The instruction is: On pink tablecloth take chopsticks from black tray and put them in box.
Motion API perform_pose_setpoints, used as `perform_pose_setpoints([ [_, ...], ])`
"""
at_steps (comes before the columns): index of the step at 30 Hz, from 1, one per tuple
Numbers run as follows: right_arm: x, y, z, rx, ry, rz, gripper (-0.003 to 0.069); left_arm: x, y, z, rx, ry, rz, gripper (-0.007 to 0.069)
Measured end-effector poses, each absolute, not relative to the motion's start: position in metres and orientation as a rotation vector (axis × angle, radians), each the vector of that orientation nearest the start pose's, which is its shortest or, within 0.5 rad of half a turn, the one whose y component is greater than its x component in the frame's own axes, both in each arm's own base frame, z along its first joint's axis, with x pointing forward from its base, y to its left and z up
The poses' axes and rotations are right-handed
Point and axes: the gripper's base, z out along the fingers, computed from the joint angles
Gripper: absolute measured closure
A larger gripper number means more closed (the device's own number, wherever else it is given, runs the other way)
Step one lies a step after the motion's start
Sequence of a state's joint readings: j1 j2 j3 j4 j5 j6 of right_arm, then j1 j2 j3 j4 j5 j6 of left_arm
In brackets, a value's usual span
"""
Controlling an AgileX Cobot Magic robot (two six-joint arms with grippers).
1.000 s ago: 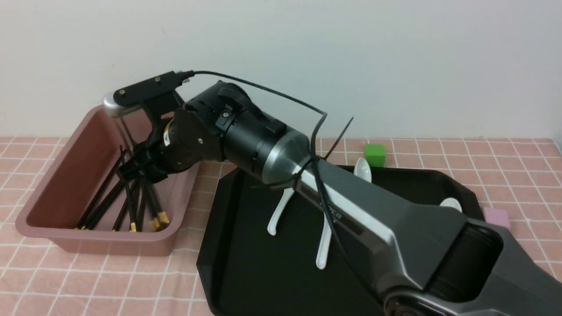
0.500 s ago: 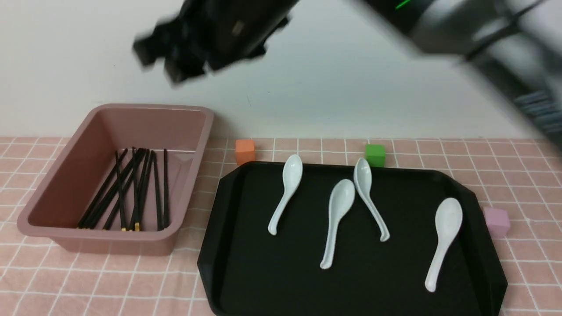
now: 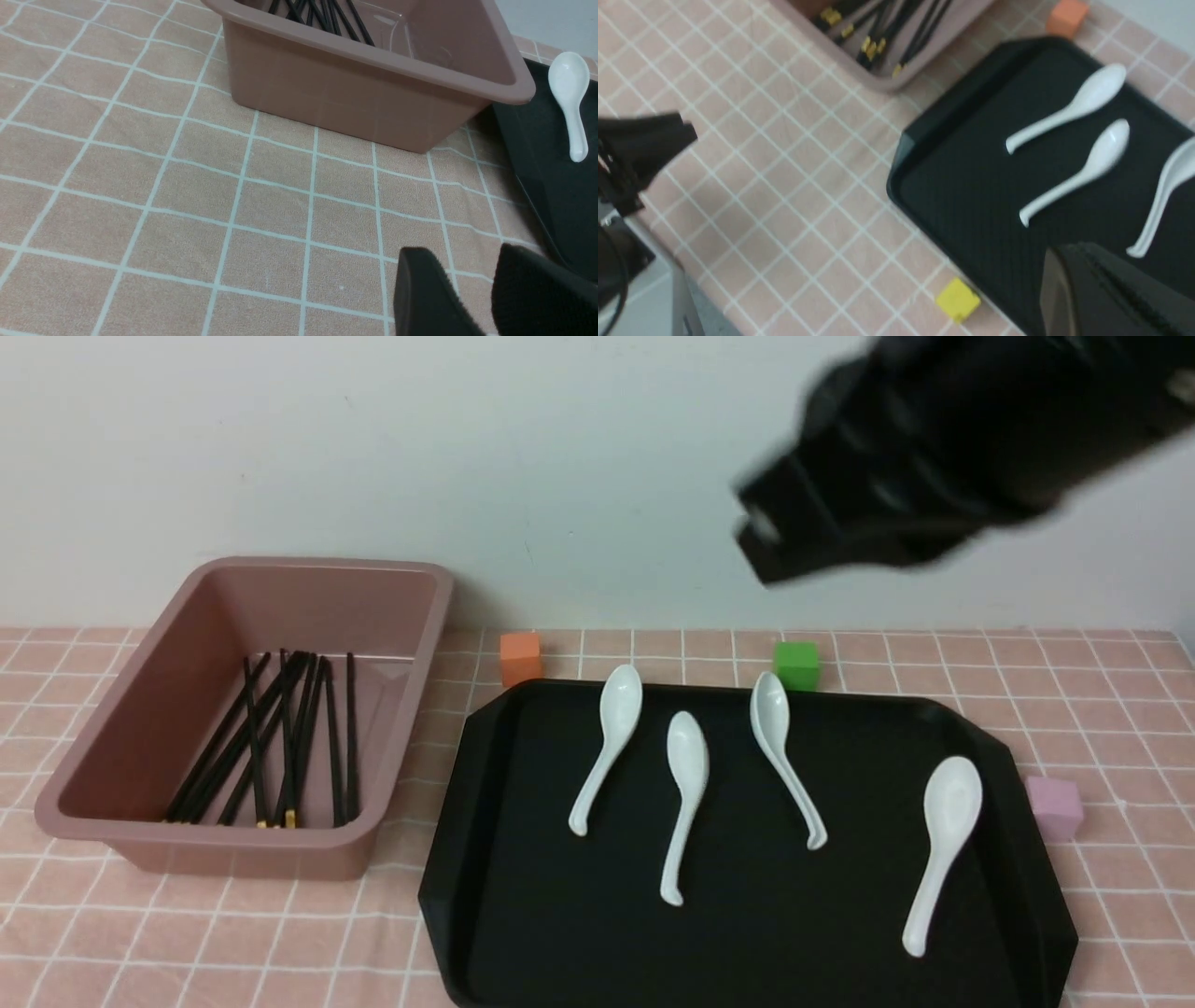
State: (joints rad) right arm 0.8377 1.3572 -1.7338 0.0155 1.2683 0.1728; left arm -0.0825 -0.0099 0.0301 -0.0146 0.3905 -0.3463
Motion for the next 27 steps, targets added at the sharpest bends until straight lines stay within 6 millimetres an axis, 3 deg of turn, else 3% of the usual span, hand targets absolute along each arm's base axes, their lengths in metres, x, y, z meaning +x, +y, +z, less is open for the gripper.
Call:
perform_pose_setpoints([
  [4, 0.16, 0.18, 0.471, -0.797, 2.303, 0.491, 0.0672, 0.052, -0.005, 0.169, -0.26, 1.888, -0.306, 0.0386],
  [10, 0.16, 0.177, 0.47, -0.793, 2.299, 0.462, 0.067, 0.052, -0.005, 0.169, -0.26, 1.888, -0.306, 0.0386],
  [15, 0.159, 0.161, 0.458, -0.79, 2.295, 0.325, 0.067, 0.052, -0.005, 0.169, -0.26, 1.888, -0.306, 0.0386],
  [18, 0.153, 0.136, 0.435, -0.735, 2.311, 0.288, 0.067, 0.052, -0.005, 0.169, -0.26, 1.888, -0.306, 0.0386],
  [20, 0.151, 0.114, 0.402, -0.633, 2.308, 0.291, 0.067, 0.052, -0.005, 0.169, -0.26, 1.888, -0.306, 0.0386],
  [21, 0.148, 0.106, 0.396, -0.592, 2.273, 0.308, 0.067, 0.052, -0.005, 0.169, -0.26, 1.888, -0.306, 0.0386],
  [24, 0.136, 0.075, 0.347, -0.424, 2.232, 0.315, 0.0669, 0.052, -0.005, 0.169, -0.26, 1.888, -0.306, 0.0386],
  [27, 0.111, 0.044, 0.295, -0.257, 2.13, 0.296, 0.0669, 0.052, -0.005, 0.169, -0.26, 1.888, -0.306, 0.0386],
])
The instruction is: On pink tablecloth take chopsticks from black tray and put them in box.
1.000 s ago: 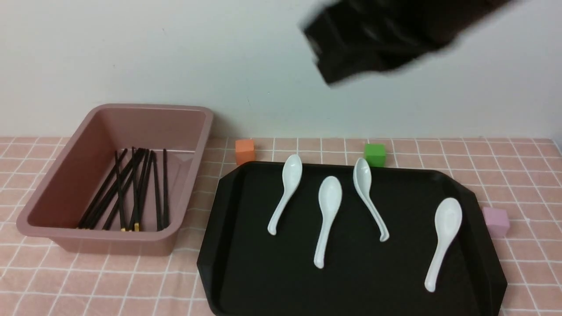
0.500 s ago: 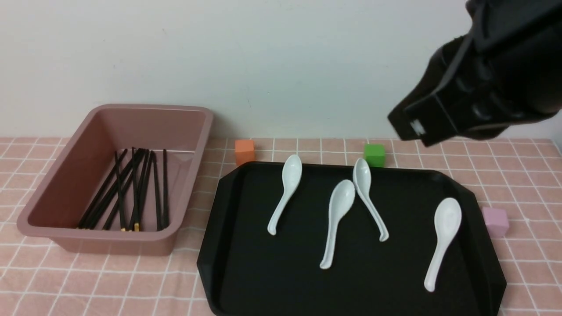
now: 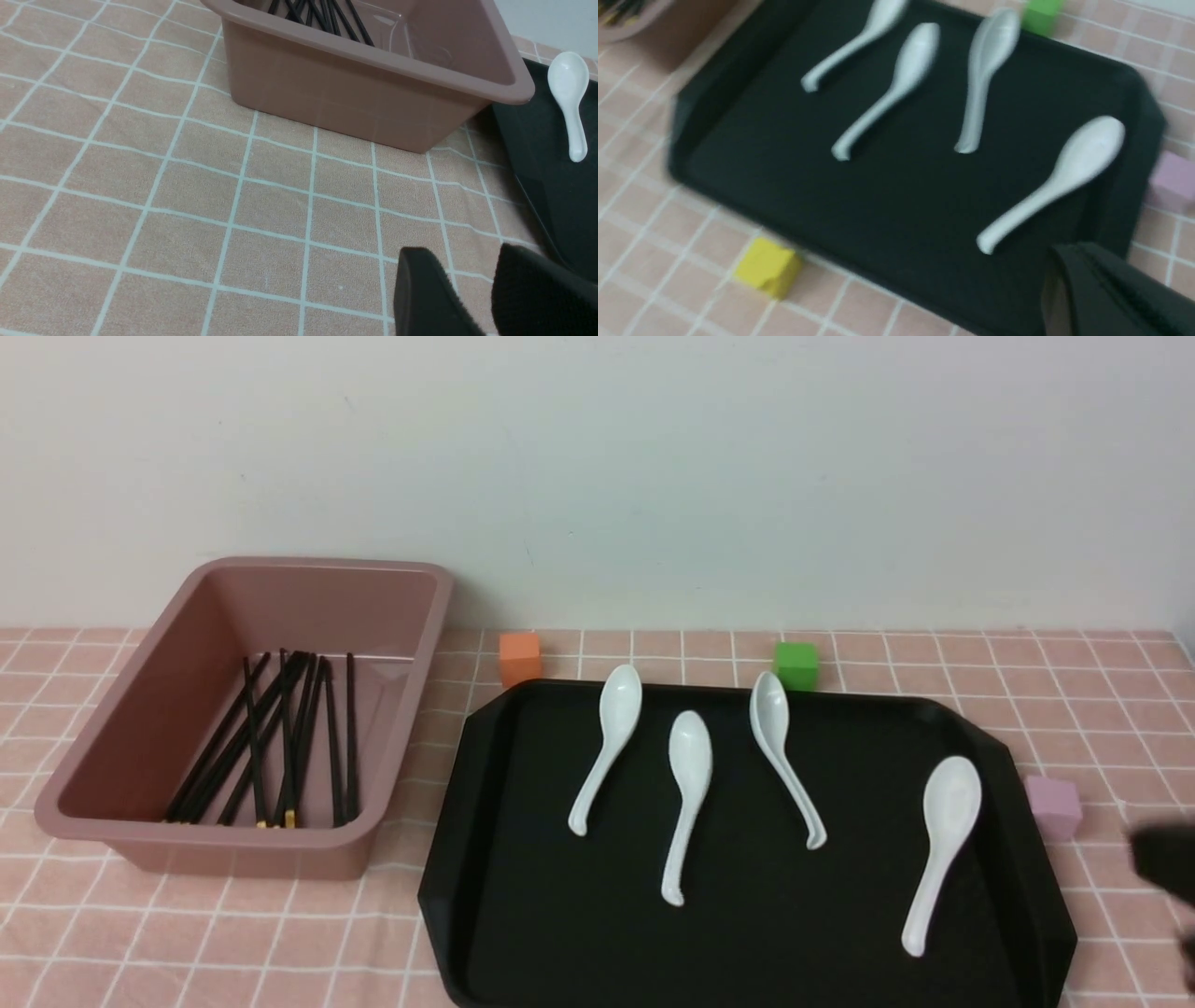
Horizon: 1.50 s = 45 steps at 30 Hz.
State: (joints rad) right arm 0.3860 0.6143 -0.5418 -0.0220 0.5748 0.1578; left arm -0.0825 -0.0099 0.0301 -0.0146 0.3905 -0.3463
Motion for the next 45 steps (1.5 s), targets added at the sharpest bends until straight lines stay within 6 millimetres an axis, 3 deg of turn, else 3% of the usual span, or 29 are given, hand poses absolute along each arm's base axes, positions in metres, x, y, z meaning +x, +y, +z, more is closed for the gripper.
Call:
perform_pose_setpoints([
  [4, 0.08, 0.022, 0.239, -0.128, 2.022, 0.255, 0.0669, 0.052, -0.005, 0.169, -0.26, 1.888, -0.306, 0.0386],
  [5, 0.079, 0.021, 0.236, -0.123, 2.018, 0.253, 0.0669, 0.052, -0.005, 0.169, -0.26, 1.888, -0.306, 0.0386],
  [7, 0.063, 0.013, 0.206, -0.068, 1.967, 0.227, 0.0669, 0.052, -0.005, 0.169, -0.26, 1.888, -0.306, 0.0386],
  [11, 0.052, 0.008, 0.173, -0.021, 1.921, 0.205, 0.0669, 0.052, -0.005, 0.169, -0.26, 1.888, -0.306, 0.0386],
  [45, 0.051, 0.007, 0.174, -0.03, 1.886, 0.169, 0.0657, 0.052, -0.005, 0.169, -0.26, 1.888, -0.307, 0.0386],
])
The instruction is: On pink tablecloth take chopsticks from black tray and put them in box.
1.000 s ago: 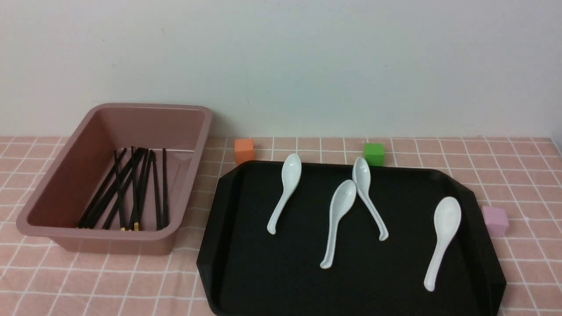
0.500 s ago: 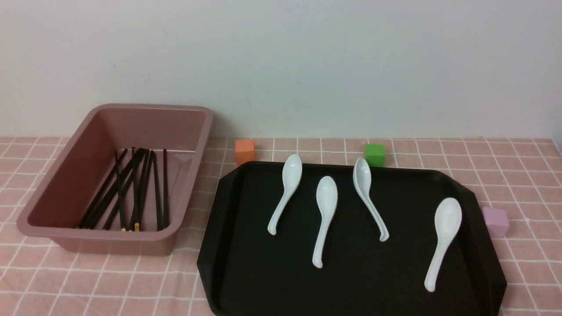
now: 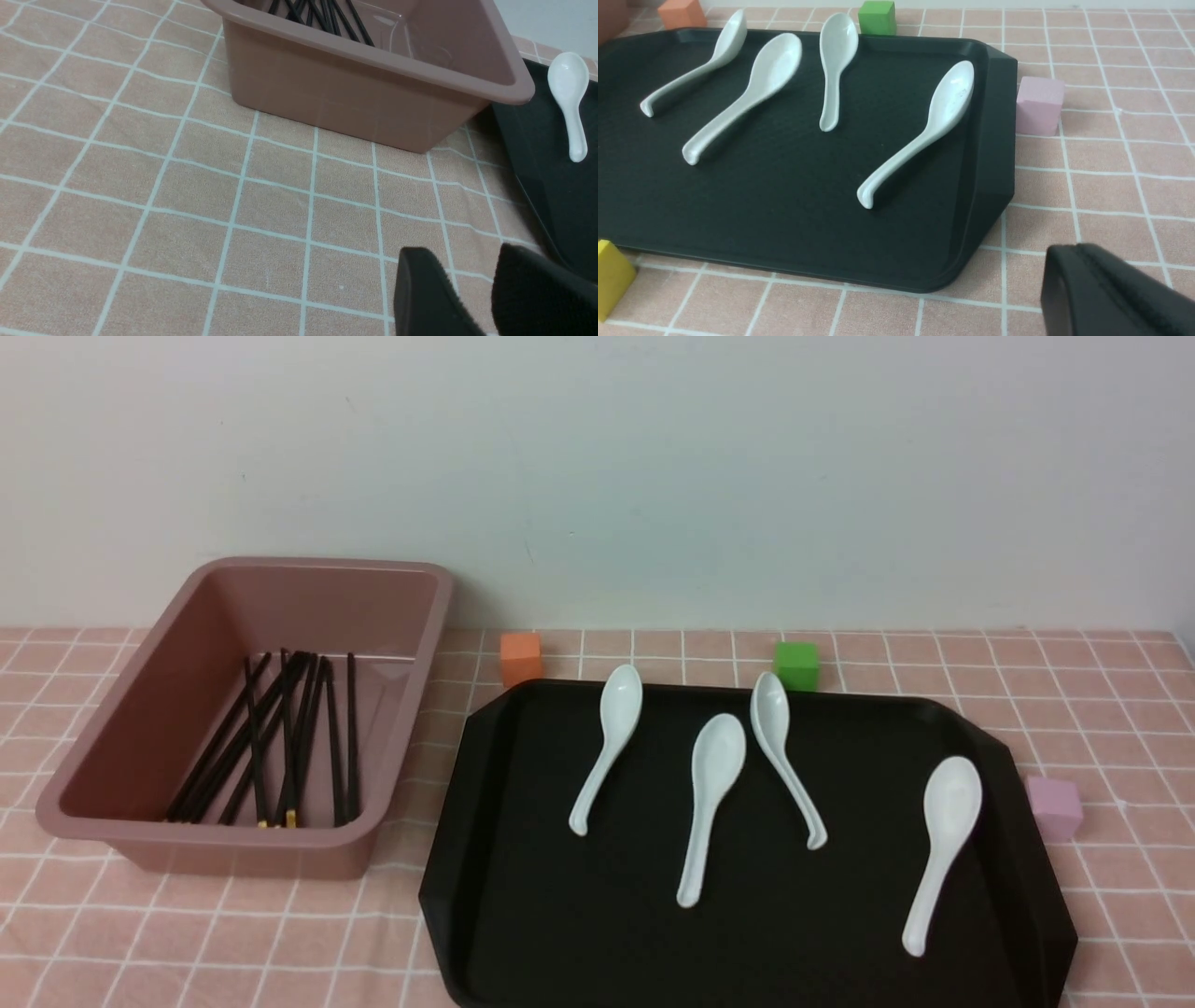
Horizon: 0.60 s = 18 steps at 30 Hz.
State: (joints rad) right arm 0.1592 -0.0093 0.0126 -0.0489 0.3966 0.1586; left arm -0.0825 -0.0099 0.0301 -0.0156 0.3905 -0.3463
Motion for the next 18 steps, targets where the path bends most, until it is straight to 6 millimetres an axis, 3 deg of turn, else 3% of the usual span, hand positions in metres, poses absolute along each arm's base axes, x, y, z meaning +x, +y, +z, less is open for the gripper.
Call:
perform_pose_setpoints([
  [18, 0.0515, 0.0064, 0.1739, -0.033, 1.886, 0.164, 0.0638, 0.052, -0.0048, 0.1685, -0.26, 1.888, -0.307, 0.0386],
])
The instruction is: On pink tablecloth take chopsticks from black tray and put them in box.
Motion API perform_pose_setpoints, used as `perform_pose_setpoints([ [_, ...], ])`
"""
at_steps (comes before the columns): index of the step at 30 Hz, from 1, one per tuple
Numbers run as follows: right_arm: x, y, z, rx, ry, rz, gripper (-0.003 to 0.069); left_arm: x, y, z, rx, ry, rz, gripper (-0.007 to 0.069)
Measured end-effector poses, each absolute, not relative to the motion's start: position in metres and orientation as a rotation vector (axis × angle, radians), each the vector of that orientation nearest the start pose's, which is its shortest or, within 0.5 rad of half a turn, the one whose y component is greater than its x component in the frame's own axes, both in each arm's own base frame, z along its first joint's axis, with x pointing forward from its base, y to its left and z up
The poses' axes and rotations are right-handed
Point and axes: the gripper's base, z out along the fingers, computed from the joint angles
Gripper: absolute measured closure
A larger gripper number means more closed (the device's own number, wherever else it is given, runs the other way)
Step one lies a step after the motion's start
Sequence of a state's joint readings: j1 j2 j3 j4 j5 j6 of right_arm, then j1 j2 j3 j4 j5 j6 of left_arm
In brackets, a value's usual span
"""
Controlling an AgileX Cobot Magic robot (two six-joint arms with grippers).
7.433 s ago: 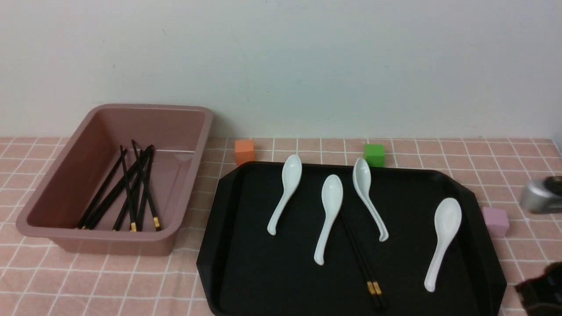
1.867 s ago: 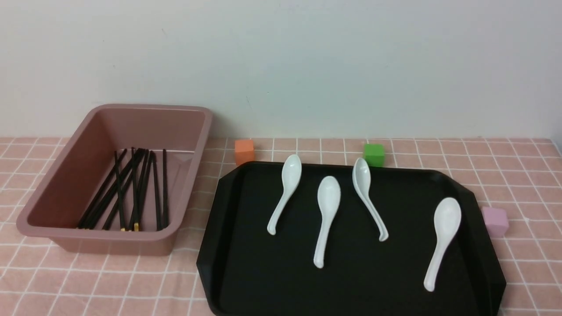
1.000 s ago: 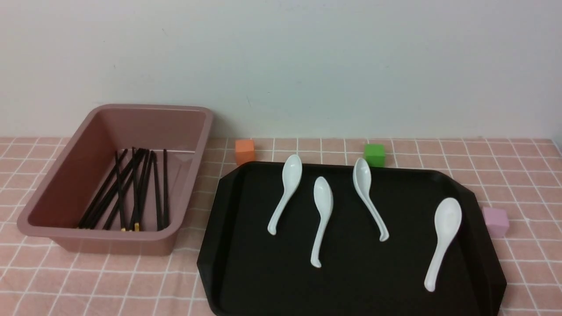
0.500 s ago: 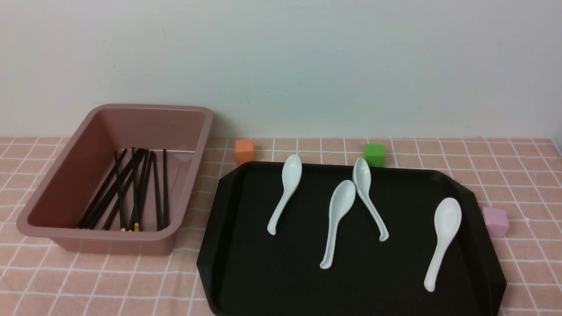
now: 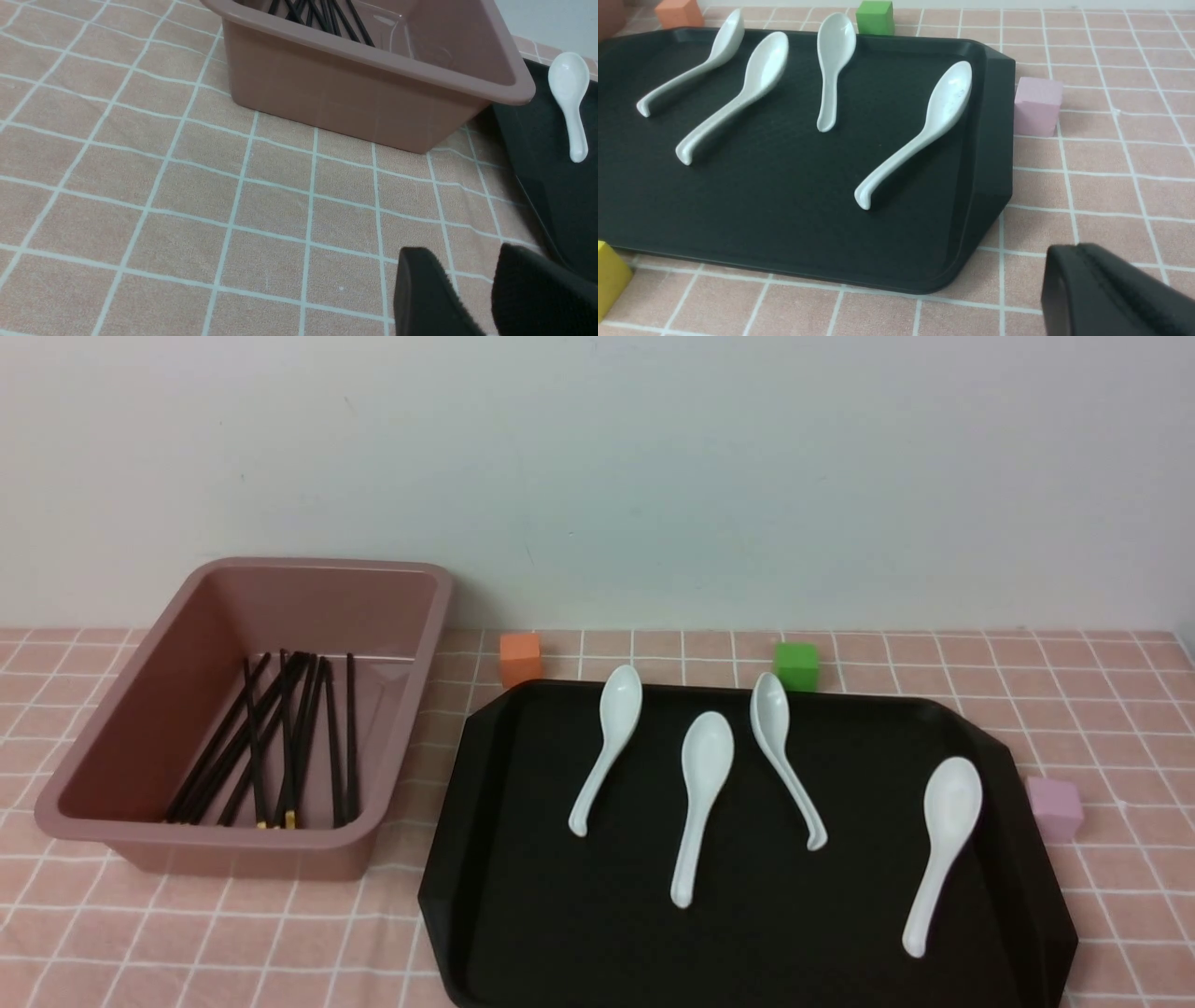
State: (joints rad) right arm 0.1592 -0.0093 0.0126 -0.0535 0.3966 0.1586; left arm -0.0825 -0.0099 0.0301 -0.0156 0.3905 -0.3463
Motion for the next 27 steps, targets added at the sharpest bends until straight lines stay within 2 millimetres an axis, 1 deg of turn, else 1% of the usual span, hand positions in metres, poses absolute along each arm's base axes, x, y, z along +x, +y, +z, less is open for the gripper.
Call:
perform_pose_setpoints([
  [27, 0.0515, 0.0061, 0.174, -0.038, 1.884, 0.156, 0.0606, 0.052, -0.0048, 0.1685, -0.26, 1.888, -0.307, 0.0386],
])
